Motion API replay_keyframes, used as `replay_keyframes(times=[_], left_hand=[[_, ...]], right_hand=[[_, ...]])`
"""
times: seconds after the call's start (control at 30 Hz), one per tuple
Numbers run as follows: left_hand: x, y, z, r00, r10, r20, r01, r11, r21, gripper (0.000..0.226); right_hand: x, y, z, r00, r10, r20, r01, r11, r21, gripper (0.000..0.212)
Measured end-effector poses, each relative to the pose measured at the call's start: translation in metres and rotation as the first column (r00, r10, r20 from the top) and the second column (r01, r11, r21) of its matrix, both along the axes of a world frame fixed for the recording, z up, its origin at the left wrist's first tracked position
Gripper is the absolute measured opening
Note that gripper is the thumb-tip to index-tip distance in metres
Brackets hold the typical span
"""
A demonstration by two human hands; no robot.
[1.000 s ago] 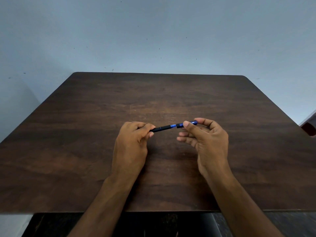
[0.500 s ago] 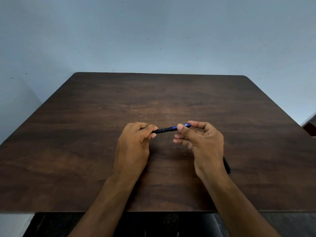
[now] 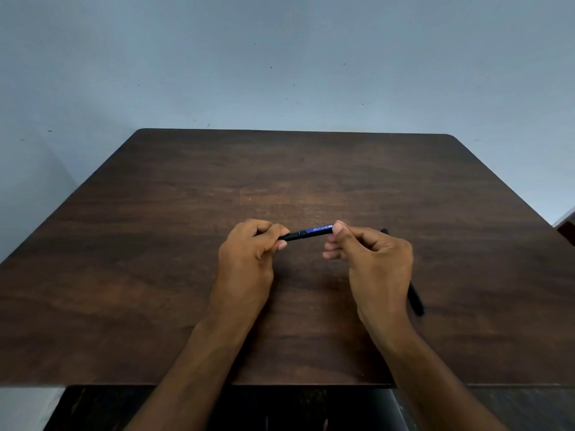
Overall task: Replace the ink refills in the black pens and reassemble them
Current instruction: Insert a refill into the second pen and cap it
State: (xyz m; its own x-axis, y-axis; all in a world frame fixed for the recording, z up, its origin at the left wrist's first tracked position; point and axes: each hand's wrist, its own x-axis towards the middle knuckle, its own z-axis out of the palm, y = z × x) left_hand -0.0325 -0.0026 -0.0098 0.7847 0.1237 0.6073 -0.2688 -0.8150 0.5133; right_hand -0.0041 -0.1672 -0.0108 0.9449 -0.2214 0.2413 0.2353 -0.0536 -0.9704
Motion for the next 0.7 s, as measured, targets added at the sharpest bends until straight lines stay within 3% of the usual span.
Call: replay_keyframes(times=[0.57,0.7], left_hand=[[-0.0004,-0.001,-0.0018,0.997,-0.002,0.076,0.002,1.0,-0.002,0.018],[-0.0024,-0.0041,-0.003,0.995,0.052,0.083,-0.046,0.996,-0.073,0.02]], right_hand=[[-0.0086,0.0059,0.0046,0.997,-0.039,0.073,0.048,0.99,-0.131,0.022],[-0.0053,0.0063,0.0052,0.999,-0.015,0.03,0.018,0.993,-0.116,0.02]])
